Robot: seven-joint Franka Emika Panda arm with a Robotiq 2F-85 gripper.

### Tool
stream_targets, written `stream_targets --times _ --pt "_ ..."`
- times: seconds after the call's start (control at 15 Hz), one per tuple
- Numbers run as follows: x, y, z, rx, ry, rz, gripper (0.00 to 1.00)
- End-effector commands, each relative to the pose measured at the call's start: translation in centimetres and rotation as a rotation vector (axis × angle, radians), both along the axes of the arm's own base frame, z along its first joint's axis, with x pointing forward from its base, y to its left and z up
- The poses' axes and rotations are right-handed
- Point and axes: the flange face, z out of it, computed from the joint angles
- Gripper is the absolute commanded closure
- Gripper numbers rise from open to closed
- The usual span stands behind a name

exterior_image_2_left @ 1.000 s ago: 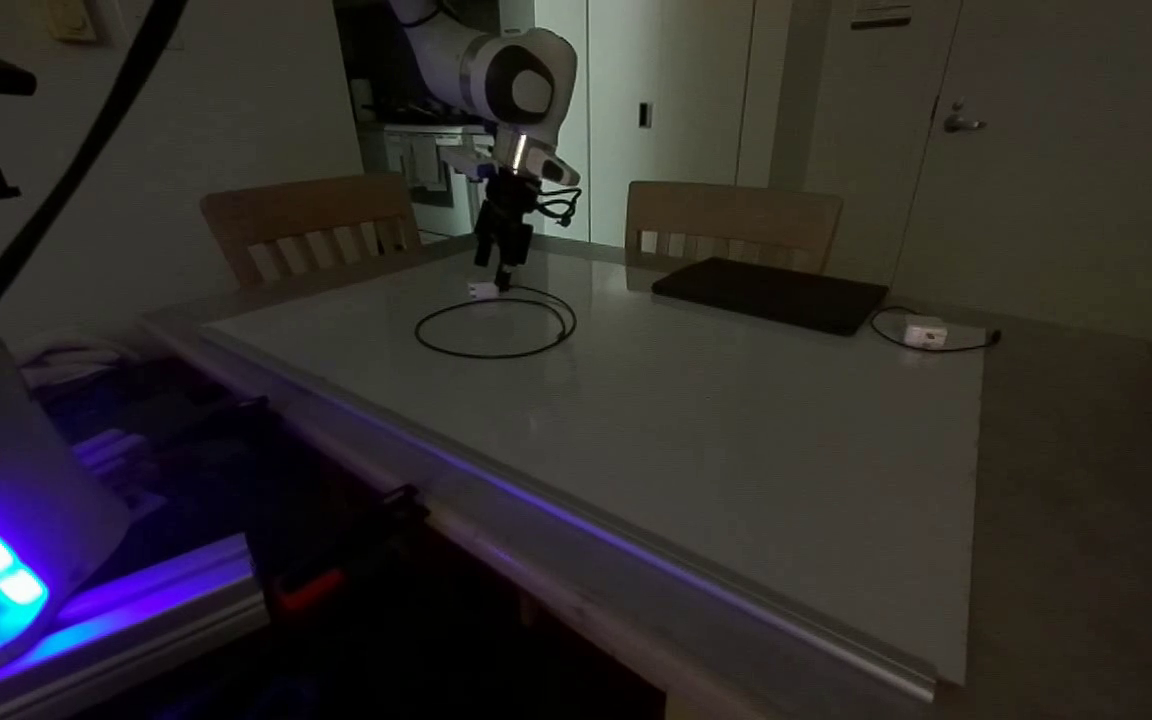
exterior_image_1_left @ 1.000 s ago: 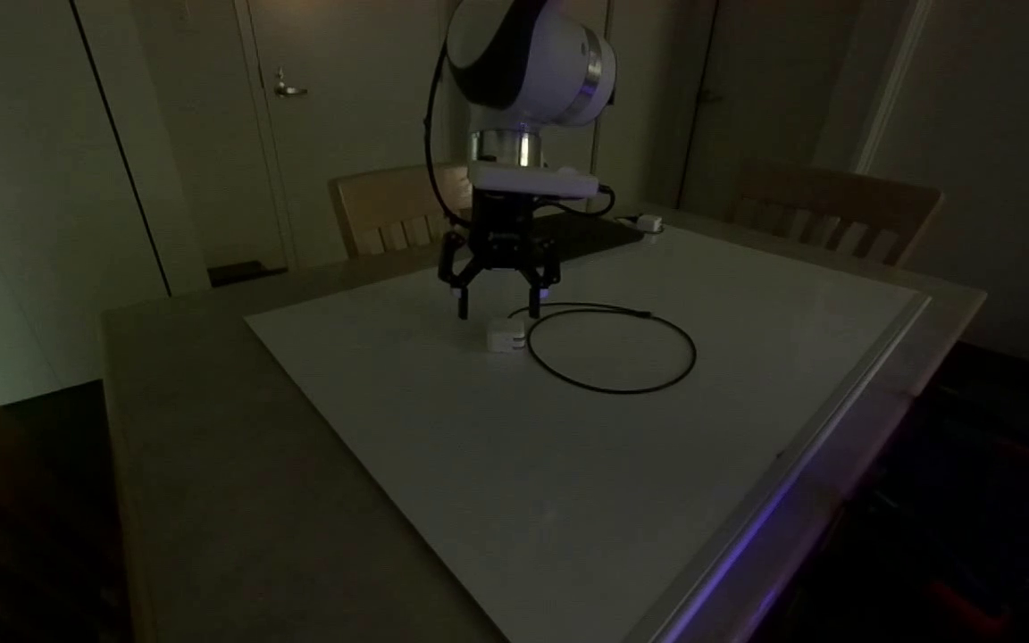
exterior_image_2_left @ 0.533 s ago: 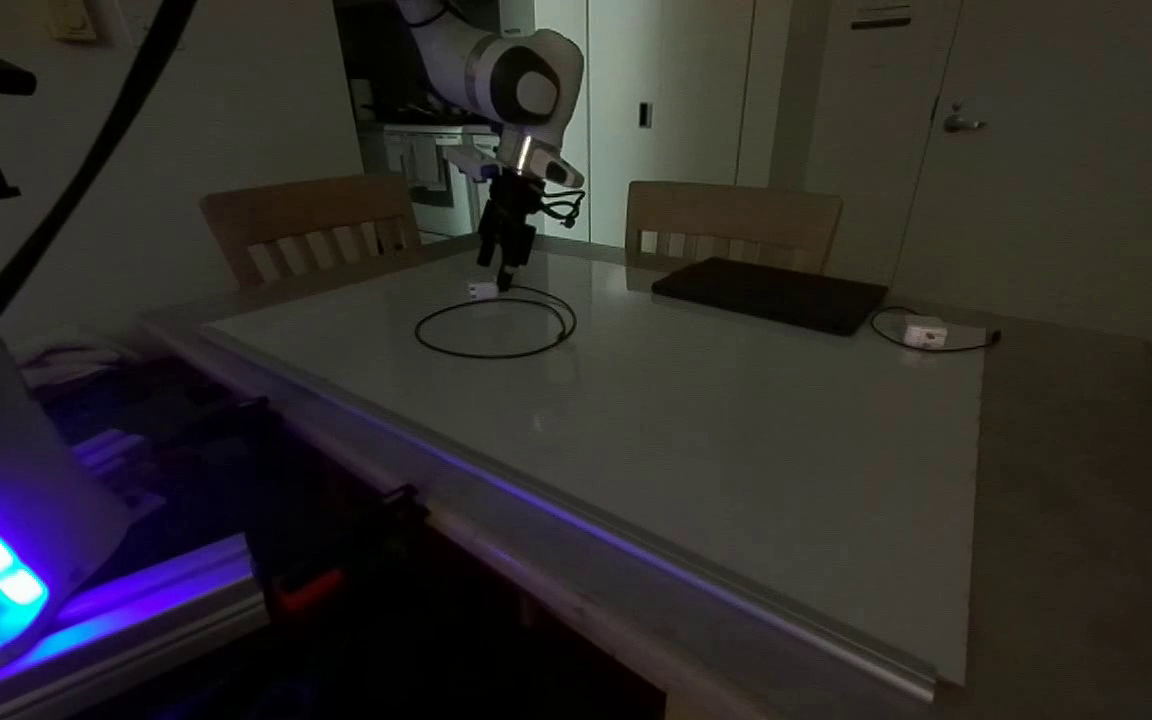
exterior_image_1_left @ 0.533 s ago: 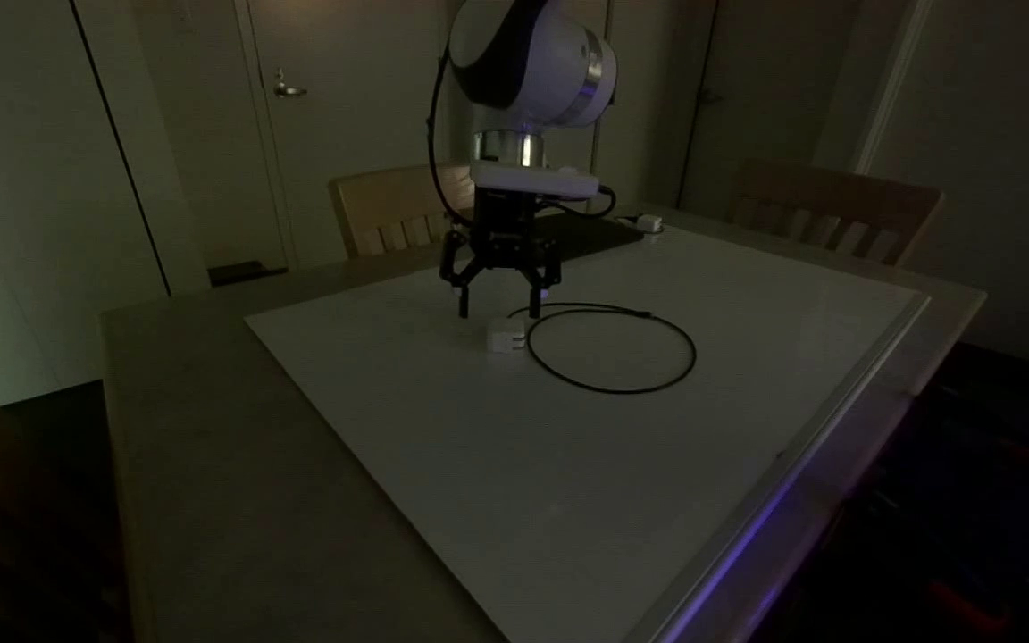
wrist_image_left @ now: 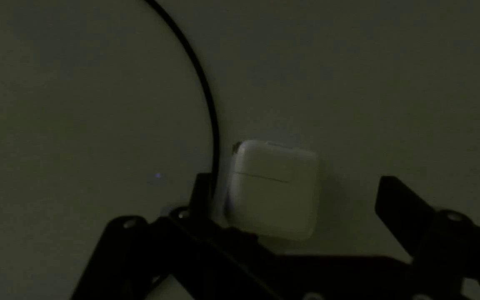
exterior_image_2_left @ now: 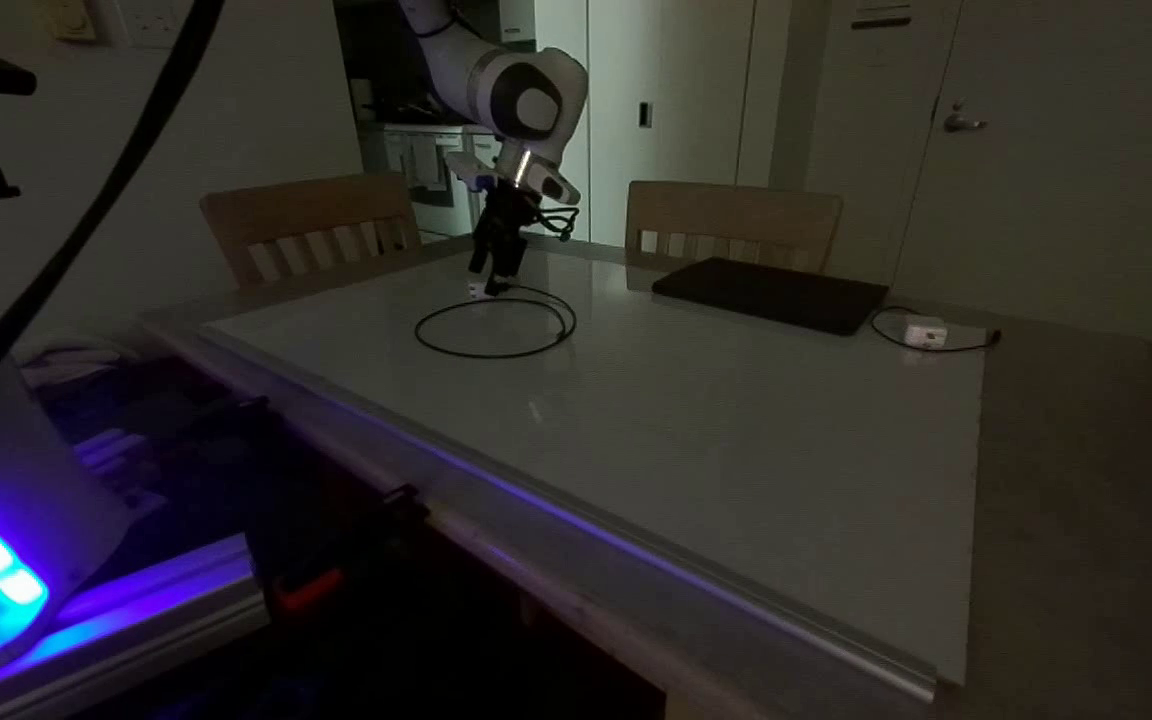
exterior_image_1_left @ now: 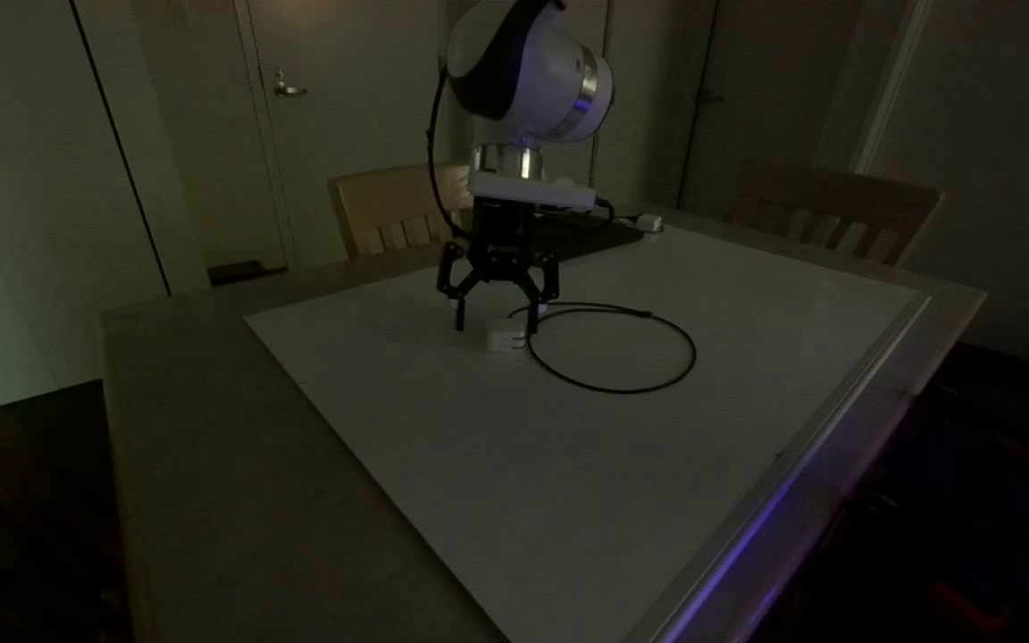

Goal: Unwrap the cable

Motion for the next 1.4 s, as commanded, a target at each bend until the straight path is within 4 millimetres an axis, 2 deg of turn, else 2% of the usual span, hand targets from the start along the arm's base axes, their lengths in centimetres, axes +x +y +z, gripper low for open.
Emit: stream_targets --times 0.0,0.07,0.13,0.53,0.6,0.93,1.27,1.33 --pt "0.4 -0.4 -0.4 0.035 0.021 -0.012 0.00" --pt "0.4 -0.4 -0.4 0.034 0.022 -0.011 0.10" --pt "0.4 -0.4 -0.4 0.033 0.023 -0.009 0.26" --pt "0.5 -0.7 -0.2 0.024 0.021 -0.013 0.68" --pt "0.6 -0.8 0.0 0.013 0.016 -0.014 0.72" --pt "1.1 -2.2 1.0 -0.011 -0.025 -0.100 0.72" --pt "0.9 -5.9 2.2 -0.079 -0.056 -0.271 0.72" --pt "1.9 -4.4 1.0 -0.073 -0.045 -0.189 0.47"
